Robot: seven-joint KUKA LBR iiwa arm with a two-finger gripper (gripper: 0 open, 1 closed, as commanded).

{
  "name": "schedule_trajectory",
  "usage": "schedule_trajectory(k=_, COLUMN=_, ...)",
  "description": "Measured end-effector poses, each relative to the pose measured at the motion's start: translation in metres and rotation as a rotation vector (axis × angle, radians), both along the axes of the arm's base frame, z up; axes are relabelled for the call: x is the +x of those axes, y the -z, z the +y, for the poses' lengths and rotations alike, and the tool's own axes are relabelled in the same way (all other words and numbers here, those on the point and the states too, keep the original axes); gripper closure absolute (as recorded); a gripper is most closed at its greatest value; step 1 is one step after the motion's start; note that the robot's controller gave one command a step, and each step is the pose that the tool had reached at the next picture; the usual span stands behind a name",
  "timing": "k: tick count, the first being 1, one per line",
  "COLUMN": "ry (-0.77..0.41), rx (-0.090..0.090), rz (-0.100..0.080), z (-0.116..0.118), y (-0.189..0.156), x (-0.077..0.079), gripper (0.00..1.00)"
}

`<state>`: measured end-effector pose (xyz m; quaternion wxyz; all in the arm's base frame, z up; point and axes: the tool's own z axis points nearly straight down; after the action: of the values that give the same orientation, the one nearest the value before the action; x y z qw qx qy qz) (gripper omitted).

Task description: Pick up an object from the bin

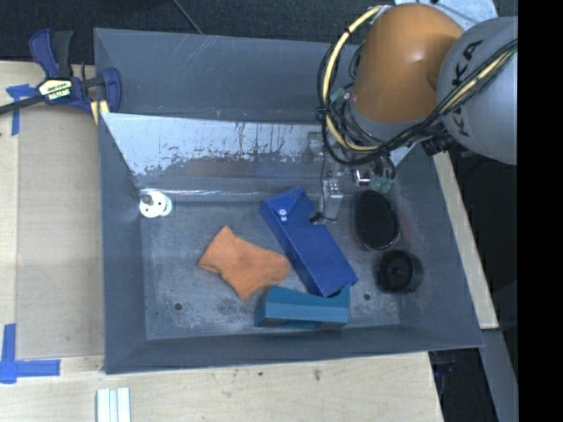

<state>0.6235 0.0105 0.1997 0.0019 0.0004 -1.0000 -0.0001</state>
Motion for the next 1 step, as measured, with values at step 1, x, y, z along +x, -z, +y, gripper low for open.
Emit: schedule_trajectory(k=1, ry=0.0, rx=0.0, rz=-0.008, z=0.0001, y=-0.0053, x=0.001, gripper=0.0)
